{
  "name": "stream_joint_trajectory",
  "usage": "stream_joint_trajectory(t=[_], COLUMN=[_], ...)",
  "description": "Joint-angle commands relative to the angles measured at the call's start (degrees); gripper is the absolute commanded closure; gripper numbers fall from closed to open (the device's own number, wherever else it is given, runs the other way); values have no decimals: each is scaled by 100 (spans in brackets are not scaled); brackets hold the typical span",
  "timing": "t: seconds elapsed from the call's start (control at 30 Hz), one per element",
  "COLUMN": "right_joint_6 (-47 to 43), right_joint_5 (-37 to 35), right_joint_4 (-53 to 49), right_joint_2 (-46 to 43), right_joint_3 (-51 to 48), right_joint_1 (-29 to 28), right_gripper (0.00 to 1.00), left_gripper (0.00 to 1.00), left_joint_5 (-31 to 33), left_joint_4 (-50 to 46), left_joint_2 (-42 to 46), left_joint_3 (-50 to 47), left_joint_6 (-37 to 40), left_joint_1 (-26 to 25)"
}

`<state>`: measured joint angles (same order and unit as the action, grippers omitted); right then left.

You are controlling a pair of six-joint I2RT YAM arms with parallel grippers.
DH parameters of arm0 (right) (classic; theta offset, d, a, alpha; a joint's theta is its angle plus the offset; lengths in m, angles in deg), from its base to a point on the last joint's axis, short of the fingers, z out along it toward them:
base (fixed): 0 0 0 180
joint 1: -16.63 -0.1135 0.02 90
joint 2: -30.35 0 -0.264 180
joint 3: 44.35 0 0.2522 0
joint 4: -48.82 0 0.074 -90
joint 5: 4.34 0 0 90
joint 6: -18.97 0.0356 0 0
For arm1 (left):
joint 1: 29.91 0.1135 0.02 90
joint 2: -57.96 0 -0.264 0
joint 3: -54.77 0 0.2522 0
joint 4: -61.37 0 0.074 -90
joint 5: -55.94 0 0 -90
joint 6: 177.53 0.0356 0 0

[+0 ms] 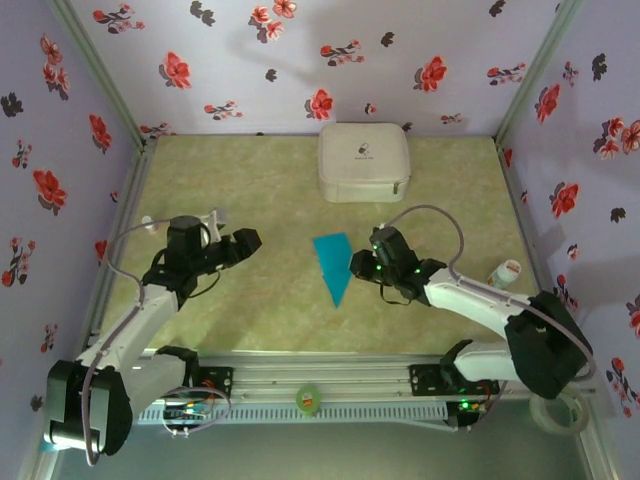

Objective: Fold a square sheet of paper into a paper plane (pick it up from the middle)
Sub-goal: Turn over the paper at the center of the table, then fold the wing for the fifth time at the center of the table.

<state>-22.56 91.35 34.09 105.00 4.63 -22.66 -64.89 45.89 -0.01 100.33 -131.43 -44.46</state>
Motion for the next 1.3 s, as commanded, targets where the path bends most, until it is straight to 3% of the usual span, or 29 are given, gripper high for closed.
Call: stream_joint_trajectory(t=[0.0, 0.3, 0.5, 0.77, 0.93, 1.27], right_joint_6=[498, 974, 1298, 1812, 2227, 2640], right_joint_5=[781, 1358, 1064, 474, 193, 199], right_joint_4=[711, 1644, 1349, 940, 1096, 1685], right_joint_2=[552, 1977, 2272, 2324, 2291, 2255], right_joint_3=[173, 310, 246, 402, 371, 112], right_joint_1=[35, 35, -21, -471, -632, -692], right_gripper=[86, 93, 93, 93, 93, 93], left_gripper=[35, 41, 43, 65, 86, 95], left_joint_5=[-219, -253, -302, -290, -311, -335], left_joint_4=[180, 123, 419, 1060, 1334, 1539], left_joint_2=[-179, -607, -1103, -2456, -3542, -4826], left_joint_3=[104, 319, 436, 940, 1435, 2065], left_joint_6=[-94, -170, -438, -899, -1280, -1528], left_joint_1=[-125, -416, -645, -1306, -1613, -1988])
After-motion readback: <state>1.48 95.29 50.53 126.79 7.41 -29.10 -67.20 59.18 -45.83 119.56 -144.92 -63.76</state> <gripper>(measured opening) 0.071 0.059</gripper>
